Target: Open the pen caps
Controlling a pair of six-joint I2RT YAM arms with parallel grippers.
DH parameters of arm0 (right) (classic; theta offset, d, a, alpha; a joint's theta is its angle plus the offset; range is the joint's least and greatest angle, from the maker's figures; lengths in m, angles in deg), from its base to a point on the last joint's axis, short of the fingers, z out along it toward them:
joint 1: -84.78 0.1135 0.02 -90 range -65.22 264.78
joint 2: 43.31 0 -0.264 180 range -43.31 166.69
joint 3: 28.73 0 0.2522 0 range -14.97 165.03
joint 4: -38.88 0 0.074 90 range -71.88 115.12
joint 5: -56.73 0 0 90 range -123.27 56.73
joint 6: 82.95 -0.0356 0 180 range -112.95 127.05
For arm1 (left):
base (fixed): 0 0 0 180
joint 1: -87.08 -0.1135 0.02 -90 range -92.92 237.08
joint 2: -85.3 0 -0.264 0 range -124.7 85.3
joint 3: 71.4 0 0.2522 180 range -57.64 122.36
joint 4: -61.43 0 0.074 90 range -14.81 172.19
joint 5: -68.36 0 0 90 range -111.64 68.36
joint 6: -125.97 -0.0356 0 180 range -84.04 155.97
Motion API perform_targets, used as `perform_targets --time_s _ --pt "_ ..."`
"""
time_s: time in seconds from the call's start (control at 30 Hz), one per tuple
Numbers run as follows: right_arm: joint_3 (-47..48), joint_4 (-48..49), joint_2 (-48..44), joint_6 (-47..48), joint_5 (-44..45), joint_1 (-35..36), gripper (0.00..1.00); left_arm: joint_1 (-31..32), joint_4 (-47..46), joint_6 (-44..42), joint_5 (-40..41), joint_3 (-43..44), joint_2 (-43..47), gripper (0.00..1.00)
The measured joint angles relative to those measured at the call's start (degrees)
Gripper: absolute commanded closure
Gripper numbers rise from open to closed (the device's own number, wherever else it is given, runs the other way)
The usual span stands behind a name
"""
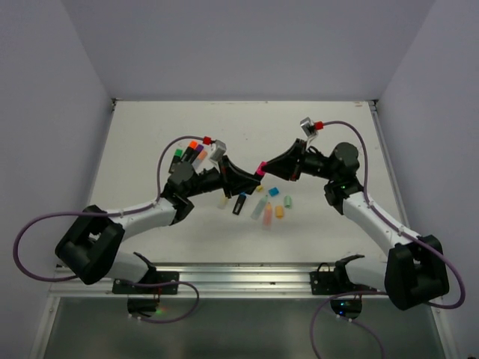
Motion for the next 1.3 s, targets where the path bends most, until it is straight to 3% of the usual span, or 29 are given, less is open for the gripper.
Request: perform_targets --time_s 0.17,0.37,0.53,0.7,0.97,1.3 --pt "0.1 0.5 0.0 0.4 2.6 -0.2 1.00 0.0 -0.7 0.4 -0.7 -0.5 -0.8 1.00" --pt "9.0 10.5 -3.0 1.0 16.8 -10.3 1.00 0.9 15.0 0.5 -7.9 -9.4 -4.8 1.00" --pt "11.2 15.4 -5.3 1.0 17.7 -10.4 1.00 0.9 19.2 0.0 -8.8 -9.1 -4.5 1.00" --pt "9.9 13.9 -4.7 1.1 17.7 -10.4 1.00 0.8 26.1 -2.7 -6.4 -4.6 -1.5 1.00" --pt "7.5 0.5 -5.0 5.6 17.8 -10.4 1.00 -0.7 36.3 -7.5 3.3 2.7 3.3 1.00" --pt "10.0 -21.5 -0.4 13.8 19.4 -9.6 1.00 -1.1 44.3 -9.0 20.7 9.1 -0.6 1.00"
